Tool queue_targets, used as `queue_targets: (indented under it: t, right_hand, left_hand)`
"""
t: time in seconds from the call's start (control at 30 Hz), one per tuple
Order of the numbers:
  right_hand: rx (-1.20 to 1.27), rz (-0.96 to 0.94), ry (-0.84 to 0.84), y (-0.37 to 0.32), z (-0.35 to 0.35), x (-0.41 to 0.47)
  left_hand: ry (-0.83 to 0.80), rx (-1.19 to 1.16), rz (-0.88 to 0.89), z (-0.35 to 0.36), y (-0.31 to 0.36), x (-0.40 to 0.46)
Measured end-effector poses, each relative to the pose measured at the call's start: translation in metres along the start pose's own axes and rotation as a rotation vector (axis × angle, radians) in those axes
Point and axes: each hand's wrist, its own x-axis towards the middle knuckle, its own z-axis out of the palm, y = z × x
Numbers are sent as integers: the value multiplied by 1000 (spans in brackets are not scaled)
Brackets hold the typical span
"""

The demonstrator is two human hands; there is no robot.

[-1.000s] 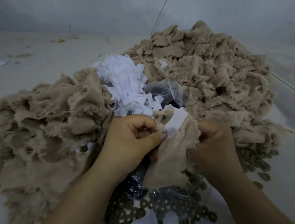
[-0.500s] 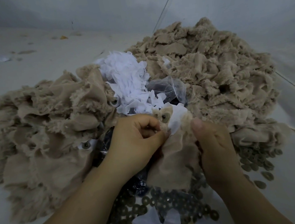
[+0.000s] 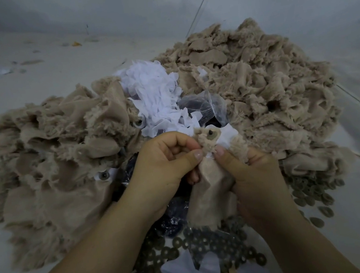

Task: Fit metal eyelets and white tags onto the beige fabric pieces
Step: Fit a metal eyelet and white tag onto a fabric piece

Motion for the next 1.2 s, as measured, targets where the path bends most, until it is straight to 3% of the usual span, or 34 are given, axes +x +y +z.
queue_targets:
  t: [0.2, 0.43, 0.67, 1.07, 1.2]
  right_hand:
    - [-13, 11, 25, 0, 0, 0]
    - [89, 82, 19, 4, 1, 0]
    - [1, 56, 7, 6, -2, 1]
    - [108, 118, -63, 8, -3, 2]
    - [-32, 50, -19, 8, -4, 3]
  left_hand:
    - [32, 71, 42, 5, 2, -3]
    - [66, 9, -35, 3, 1, -2]
    - [78, 170, 40, 8, 3, -7]
    - [28, -95, -39, 2, -1, -2]
    - [69, -88, -63, 4, 0, -2]
